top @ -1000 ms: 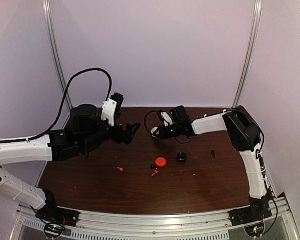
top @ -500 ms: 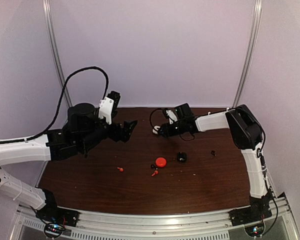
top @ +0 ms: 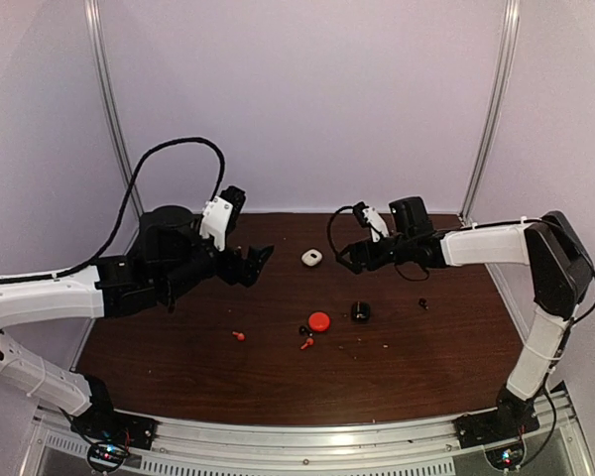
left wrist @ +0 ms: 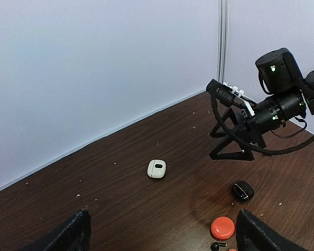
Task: Insert the wireless bluetooth earbuds into the charging case
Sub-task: Pick up the charging case from the center of the board.
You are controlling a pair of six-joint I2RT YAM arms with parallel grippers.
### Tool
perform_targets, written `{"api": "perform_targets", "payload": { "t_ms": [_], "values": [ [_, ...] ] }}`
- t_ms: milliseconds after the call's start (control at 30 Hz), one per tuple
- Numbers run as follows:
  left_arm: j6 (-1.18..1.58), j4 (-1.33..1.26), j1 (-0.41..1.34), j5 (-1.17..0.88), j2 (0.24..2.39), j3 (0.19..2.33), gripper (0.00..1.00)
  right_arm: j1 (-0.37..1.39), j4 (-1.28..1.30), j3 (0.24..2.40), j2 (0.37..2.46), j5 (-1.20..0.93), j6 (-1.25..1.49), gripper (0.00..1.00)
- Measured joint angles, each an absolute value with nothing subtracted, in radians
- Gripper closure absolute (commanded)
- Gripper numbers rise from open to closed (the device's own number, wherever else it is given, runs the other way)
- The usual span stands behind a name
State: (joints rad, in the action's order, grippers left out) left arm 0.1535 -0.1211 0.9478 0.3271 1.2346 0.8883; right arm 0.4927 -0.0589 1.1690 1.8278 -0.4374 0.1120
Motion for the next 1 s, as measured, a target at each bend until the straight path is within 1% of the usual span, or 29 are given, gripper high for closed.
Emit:
{"api": "perform_targets", "payload": {
  "t_ms": [233,433,533,767,1000],
  "values": [
    [0.089,-0.098,0.943,0.179,1.267,0.909,0.02,0.493,-0.021,0.981,1.693,-0.459,-0.080,0.07],
    [0.069,-0.078,0.943,0.058,1.310,0.925,0.02,0.493,0.069,0.973,1.687,-0.456,-0.266,0.05],
    [0.068,-0.072,0.943,0.017,1.329,0.938,0.02,0.493,0.108,0.973,1.691,-0.451,-0.329,0.07],
    [0.067,-0.058,0.942,-0.031,1.337,0.943,0.02,0.509,0.176,0.973,1.783,-0.448,-0.416,0.09],
    [0.070,-0.058,0.934,-0.045,1.337,0.943,0.02,0.536,0.196,0.973,1.804,-0.428,-0.455,0.16]
  ]
}}
